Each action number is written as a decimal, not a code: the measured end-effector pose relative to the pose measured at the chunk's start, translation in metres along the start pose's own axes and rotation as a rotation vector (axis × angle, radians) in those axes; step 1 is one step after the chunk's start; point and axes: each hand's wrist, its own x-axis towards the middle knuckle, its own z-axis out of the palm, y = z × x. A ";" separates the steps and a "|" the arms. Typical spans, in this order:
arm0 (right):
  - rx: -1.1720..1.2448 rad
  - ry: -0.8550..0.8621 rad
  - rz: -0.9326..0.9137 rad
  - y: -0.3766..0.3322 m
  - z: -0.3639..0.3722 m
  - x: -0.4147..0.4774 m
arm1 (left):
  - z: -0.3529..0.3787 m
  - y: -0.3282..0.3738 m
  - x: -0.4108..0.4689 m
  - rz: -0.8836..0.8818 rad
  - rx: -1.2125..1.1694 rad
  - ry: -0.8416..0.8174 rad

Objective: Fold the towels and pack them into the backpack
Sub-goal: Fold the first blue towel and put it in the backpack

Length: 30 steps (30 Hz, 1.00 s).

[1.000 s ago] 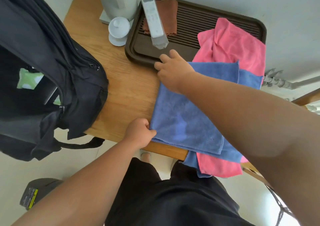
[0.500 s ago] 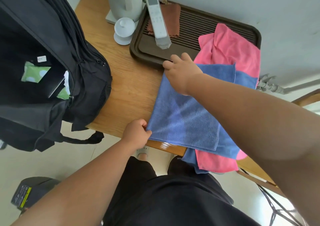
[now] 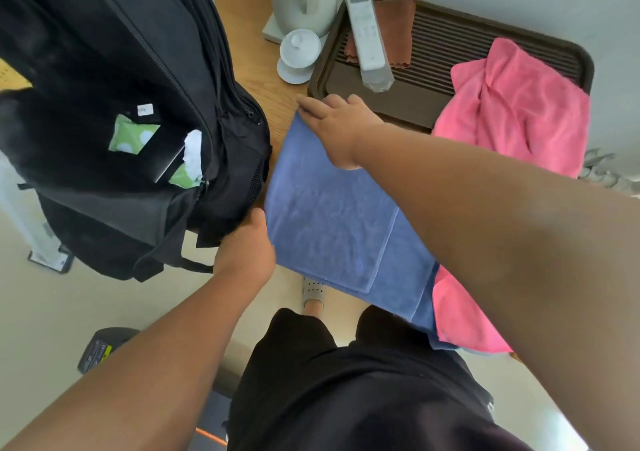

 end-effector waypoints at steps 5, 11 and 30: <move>0.182 -0.019 0.088 0.005 0.022 -0.030 | 0.002 0.017 0.000 0.149 0.255 0.033; 0.648 -0.005 0.419 0.018 0.082 -0.103 | 0.007 0.077 -0.016 0.410 0.188 -0.076; 0.862 -0.157 0.439 0.037 0.118 -0.111 | 0.061 0.122 -0.043 0.453 0.214 -0.144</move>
